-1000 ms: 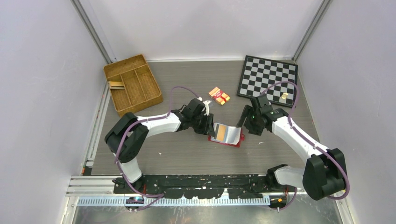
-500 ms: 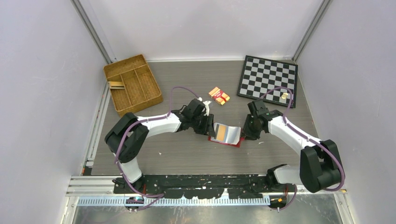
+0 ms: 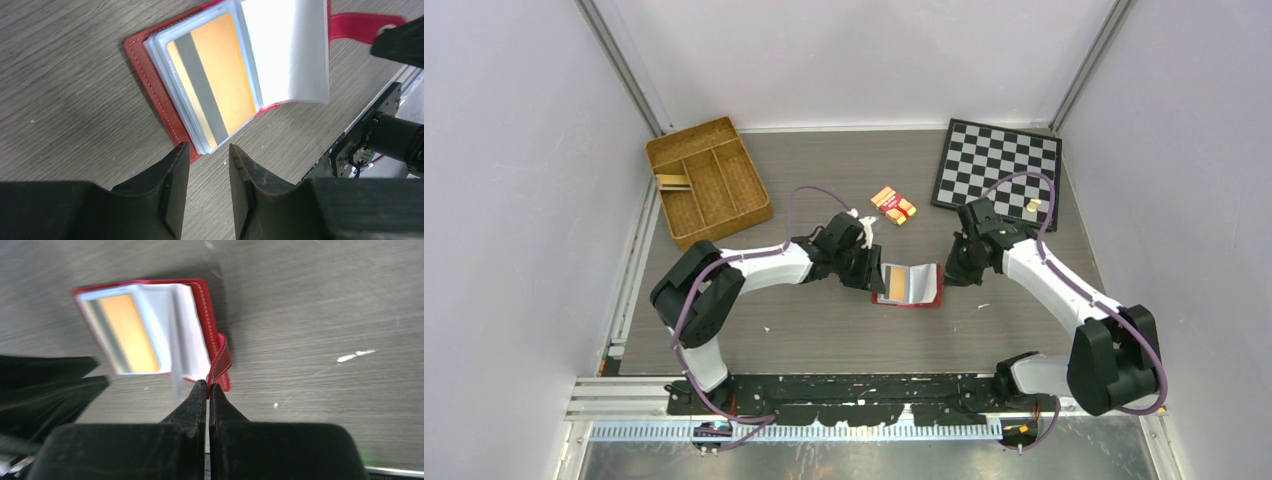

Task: Put the credit cards into the card holder
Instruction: Close the card holder at the center of the board.

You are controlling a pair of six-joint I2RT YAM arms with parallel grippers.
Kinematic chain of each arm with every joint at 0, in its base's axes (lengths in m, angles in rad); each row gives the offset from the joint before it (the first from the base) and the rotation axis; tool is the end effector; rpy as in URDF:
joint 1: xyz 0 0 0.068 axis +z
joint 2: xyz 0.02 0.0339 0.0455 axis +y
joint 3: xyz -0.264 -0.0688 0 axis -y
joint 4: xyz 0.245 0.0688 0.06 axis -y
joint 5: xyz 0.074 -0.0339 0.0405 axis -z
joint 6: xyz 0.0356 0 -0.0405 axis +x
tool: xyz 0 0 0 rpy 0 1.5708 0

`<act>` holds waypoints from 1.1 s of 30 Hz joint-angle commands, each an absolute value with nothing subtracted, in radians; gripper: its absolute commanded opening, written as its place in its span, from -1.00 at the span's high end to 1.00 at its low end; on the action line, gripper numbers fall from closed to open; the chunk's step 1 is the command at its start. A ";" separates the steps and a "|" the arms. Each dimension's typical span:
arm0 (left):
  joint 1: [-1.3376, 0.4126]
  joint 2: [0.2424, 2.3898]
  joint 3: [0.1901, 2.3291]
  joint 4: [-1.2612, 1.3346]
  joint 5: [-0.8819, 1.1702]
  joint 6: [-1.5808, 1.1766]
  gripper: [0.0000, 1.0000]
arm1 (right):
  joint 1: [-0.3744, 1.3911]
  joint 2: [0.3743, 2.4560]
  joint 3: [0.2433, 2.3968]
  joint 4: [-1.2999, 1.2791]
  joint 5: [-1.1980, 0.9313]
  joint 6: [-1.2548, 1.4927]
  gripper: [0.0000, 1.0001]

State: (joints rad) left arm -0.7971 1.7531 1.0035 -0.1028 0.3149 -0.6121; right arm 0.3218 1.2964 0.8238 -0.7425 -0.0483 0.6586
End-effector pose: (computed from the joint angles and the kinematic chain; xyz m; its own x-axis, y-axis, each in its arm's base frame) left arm 0.2430 -0.2646 0.1689 -0.9032 0.1428 -0.4047 0.3710 0.7339 -0.5690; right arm 0.2196 0.0750 0.2068 -0.9064 0.3422 -0.2477 0.2818 0.9266 0.2489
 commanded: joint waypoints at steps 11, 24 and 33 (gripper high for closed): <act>-0.798 1.785 0.944 0.221 0.372 -0.553 0.31 | 0.500 1.386 0.951 -0.454 -0.358 0.759 0.99; -0.789 1.401 0.683 -0.050 0.117 -0.555 0.16 | 0.602 1.578 0.931 -0.186 -0.278 0.879 0.99; -0.788 1.312 0.707 -0.100 0.114 -0.574 0.06 | 0.629 1.679 0.965 -0.118 -0.327 0.865 0.66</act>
